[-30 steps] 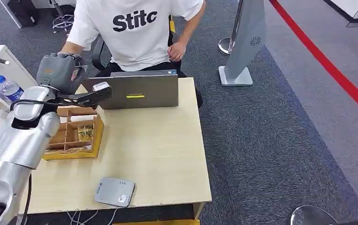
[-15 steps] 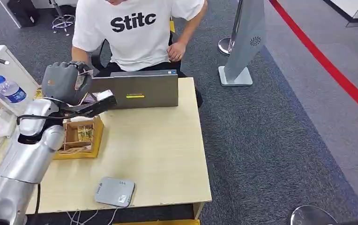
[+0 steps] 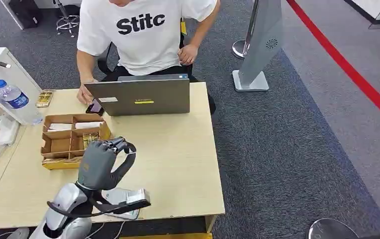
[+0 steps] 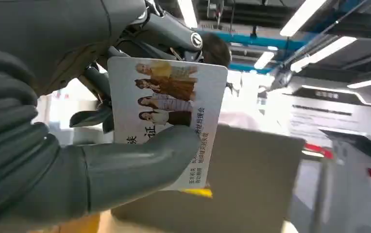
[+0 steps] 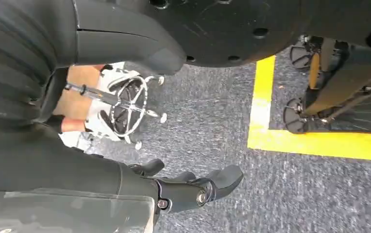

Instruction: Pass the card to the sensor for recognition and then transmit it.

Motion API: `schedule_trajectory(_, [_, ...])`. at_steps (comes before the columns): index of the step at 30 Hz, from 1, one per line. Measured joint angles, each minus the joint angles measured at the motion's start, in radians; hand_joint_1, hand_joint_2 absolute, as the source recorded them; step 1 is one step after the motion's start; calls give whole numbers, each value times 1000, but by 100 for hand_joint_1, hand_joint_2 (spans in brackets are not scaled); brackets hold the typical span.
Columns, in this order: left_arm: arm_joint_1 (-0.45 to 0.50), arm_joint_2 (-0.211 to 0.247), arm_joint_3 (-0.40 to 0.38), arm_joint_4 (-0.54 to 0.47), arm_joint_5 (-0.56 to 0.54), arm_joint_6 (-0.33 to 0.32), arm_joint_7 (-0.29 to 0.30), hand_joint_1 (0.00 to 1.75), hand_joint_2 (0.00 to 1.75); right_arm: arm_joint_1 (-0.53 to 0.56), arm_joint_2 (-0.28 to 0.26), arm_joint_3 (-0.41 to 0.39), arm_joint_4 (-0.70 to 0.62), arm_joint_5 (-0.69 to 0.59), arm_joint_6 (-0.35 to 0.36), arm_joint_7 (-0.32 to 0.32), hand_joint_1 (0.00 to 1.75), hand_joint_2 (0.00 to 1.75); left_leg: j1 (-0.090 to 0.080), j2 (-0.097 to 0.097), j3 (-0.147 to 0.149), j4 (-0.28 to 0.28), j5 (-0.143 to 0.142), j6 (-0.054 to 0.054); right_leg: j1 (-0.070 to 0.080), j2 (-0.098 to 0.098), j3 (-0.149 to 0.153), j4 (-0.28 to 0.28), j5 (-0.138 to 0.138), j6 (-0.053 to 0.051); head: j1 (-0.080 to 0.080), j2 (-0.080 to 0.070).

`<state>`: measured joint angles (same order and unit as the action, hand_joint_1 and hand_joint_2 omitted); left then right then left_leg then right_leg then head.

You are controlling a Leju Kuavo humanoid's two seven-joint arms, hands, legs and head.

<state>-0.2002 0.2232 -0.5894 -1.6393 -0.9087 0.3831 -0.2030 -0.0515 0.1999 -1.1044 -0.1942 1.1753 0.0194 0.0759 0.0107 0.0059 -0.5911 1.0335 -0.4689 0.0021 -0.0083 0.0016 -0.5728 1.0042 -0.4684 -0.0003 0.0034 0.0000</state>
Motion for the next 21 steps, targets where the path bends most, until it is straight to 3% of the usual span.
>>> schedule_trajectory(2, [96, 0, 0, -9, -2, 60, -34, 175, 175, 0, 1, -8, -1, -10, 0, -5, 0, 175, 0, 2, 3, 0, -1, 0, 0, 3, 0, 0, 0, 0, 0, 0])
schedule_trajectory(6, [244, 12, -1, -9, 26, 175, -19, 175, 175, 1, 3, -29, -2, -28, -1, -7, 0, 175, 0, 0, 0, 0, -2, -1, 0, 1, -2, 0, -2, 1, 0, 0])
schedule_trajectory(15, [319, 44, 0, -22, 49, 181, 33, 175, 175, 0, 3, -48, -4, -42, 2, -19, 0, 175, 0, -1, 0, 0, -1, 0, 0, -1, 0, 0, -2, 0, 0, 0])
schedule_trajectory(17, [332, 53, 0, -23, 71, 185, 42, 175, 175, -12, 3, -50, -4, -54, 42, -50, 0, 175, 0, 0, -1, 0, -1, 0, 0, -1, 0, 0, -1, -1, 0, 0])
schedule_trajectory(21, [324, 69, 8, -8, 122, 185, 25, 175, 175, -112, -3, -59, 0, -81, 106, 20, 0, 175, 0, 1, 1, 0, 2, -1, 0, 1, -2, 0, 2, -1, 0, 0])
